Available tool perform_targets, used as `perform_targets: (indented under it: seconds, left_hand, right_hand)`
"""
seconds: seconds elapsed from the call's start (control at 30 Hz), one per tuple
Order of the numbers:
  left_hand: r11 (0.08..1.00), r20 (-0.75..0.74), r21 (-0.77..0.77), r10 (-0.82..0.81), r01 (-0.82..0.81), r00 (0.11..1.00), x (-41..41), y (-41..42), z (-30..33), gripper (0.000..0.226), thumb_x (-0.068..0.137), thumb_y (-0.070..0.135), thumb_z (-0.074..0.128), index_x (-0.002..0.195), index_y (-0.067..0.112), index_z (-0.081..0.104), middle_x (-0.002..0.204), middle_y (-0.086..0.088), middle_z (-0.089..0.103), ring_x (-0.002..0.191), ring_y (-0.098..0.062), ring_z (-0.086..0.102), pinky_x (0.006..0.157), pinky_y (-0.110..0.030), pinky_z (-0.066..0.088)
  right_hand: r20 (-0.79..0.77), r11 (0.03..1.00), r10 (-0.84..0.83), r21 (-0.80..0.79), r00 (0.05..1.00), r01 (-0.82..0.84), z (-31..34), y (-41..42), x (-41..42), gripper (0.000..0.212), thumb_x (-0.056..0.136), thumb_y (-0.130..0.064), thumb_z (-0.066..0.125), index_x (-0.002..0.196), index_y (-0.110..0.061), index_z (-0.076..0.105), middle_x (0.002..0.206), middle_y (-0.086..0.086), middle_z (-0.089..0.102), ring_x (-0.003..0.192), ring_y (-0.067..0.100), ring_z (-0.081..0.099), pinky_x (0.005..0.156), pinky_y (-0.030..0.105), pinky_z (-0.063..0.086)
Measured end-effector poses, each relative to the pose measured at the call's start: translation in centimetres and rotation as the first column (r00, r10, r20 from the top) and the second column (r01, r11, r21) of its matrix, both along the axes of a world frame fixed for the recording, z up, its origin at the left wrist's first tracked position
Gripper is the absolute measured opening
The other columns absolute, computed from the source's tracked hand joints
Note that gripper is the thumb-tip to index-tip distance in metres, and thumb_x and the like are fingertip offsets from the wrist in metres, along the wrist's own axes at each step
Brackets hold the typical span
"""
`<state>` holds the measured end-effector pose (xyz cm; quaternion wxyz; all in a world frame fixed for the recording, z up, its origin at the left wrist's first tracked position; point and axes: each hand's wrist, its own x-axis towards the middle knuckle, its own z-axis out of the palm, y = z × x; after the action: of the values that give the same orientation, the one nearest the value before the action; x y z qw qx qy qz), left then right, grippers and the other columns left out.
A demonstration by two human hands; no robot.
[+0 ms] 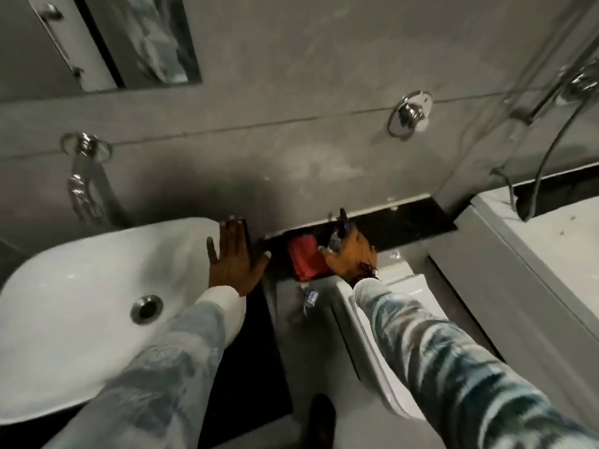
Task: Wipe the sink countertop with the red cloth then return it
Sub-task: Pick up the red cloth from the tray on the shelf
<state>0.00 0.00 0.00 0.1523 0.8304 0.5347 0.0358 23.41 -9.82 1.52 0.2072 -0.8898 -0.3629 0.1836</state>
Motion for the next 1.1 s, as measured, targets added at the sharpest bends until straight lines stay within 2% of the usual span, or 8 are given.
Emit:
perform_targets:
  seconds: [0.2, 0.37, 0.63, 0.8, 0.87, 0.97, 1.03, 1.1]
  left_hand:
    - [0.993, -0.025, 0.018, 0.120, -0.120, 0.992, 0.5, 0.7, -3.9, 0.096, 0.094, 0.073, 0.031, 0.163, 0.016, -0.003, 0.174, -0.001, -0.016, 0.162, -0.022, -0.012, 0.131, -0.050, -0.003]
    - [0.984, -0.080, 0.094, 0.160, -0.153, 0.984, 0.9, 1.3, -4.2, 0.089, 0.097, 0.069, 0.031, 0.164, 0.015, 0.007, 0.175, -0.005, -0.004, 0.162, -0.031, -0.001, 0.130, -0.055, 0.005]
    - [0.983, -0.172, 0.132, 0.153, -0.131, 0.973, 1.1, 1.5, -4.4, 0.086, 0.098, 0.067, 0.027, 0.164, 0.015, 0.006, 0.175, -0.007, -0.003, 0.162, -0.031, -0.001, 0.130, -0.054, 0.004]
    - [0.982, -0.194, 0.137, 0.154, -0.129, 0.969, 0.8, 1.4, -4.3, 0.083, 0.100, 0.065, 0.029, 0.164, 0.015, 0.009, 0.175, -0.007, 0.000, 0.162, -0.031, 0.001, 0.130, -0.053, 0.005]
    - [0.982, -0.181, 0.143, 0.148, -0.123, 0.972, 0.9, 1.4, -4.2, 0.083, 0.100, 0.064, 0.031, 0.163, 0.015, 0.010, 0.175, -0.007, 0.000, 0.162, -0.031, 0.000, 0.130, -0.054, 0.005]
    - [0.985, -0.170, 0.110, 0.148, -0.130, 0.974, 1.0, 1.4, -4.1, 0.083, 0.100, 0.064, 0.030, 0.164, 0.015, 0.007, 0.175, -0.005, -0.004, 0.162, -0.029, -0.004, 0.130, -0.053, 0.003]
    - [0.986, -0.154, 0.090, 0.156, -0.143, 0.976, 1.0, 1.4, -4.1, 0.083, 0.100, 0.064, 0.030, 0.164, 0.016, 0.005, 0.175, -0.004, -0.007, 0.162, -0.028, -0.007, 0.131, -0.053, 0.002]
    - [0.985, -0.133, 0.078, 0.162, -0.152, 0.978, 1.0, 1.4, -3.9, 0.083, 0.100, 0.064, 0.029, 0.164, 0.016, 0.004, 0.174, -0.003, -0.009, 0.162, -0.027, -0.008, 0.131, -0.053, 0.002]
  right_hand:
    - [-0.352, 0.967, -0.255, -0.115, 0.901, 0.229, -6.9, 1.7, 6.2, 0.105, 0.076, -0.049, 0.088, 0.159, -0.012, 0.035, 0.160, 0.016, 0.049, 0.149, 0.037, 0.048, 0.123, 0.051, 0.039]
    - [-0.532, 0.969, -0.214, -0.007, 0.819, 0.249, -10.7, 6.2, 9.8, 0.108, 0.079, -0.028, 0.092, 0.165, -0.011, 0.029, 0.162, 0.013, 0.050, 0.148, 0.032, 0.052, 0.123, 0.046, 0.043]
    - [-0.469, 0.967, -0.044, 0.200, 0.882, 0.155, -13.9, 10.9, 11.7, 0.077, 0.096, -0.026, 0.076, 0.163, -0.022, 0.039, 0.152, 0.012, 0.060, 0.140, 0.034, 0.060, 0.118, 0.050, 0.047]
    - [-0.516, 0.969, -0.038, 0.191, 0.856, 0.158, -13.3, 11.8, 12.1, 0.060, 0.103, -0.018, 0.064, 0.161, -0.020, 0.046, 0.154, 0.011, 0.059, 0.144, 0.030, 0.057, 0.124, 0.045, 0.043]
    - [-0.505, 0.980, -0.052, 0.140, 0.862, 0.141, -12.1, 11.4, 12.9, 0.057, 0.101, -0.010, 0.061, 0.157, -0.017, 0.051, 0.143, 0.011, 0.065, 0.134, 0.031, 0.062, 0.119, 0.043, 0.047]
    - [-0.436, 0.992, -0.094, -0.113, 0.895, 0.049, -10.4, 9.9, 13.3, 0.042, 0.097, -0.011, 0.058, 0.137, -0.001, 0.065, 0.129, 0.021, 0.070, 0.123, 0.044, 0.067, 0.103, 0.048, 0.053]
    - [-0.455, 0.949, -0.034, -0.293, 0.890, -0.114, -9.8, 8.6, 12.4, 0.040, 0.095, -0.012, 0.063, 0.133, -0.002, 0.068, 0.130, 0.024, 0.070, 0.119, 0.043, 0.068, 0.101, 0.046, 0.055]
    - [-0.548, 0.913, 0.036, -0.323, 0.836, -0.251, -9.5, 7.2, 10.9, 0.040, 0.095, 0.002, 0.063, 0.133, -0.006, 0.068, 0.116, 0.024, 0.070, 0.101, 0.036, 0.067, 0.091, 0.038, 0.057]
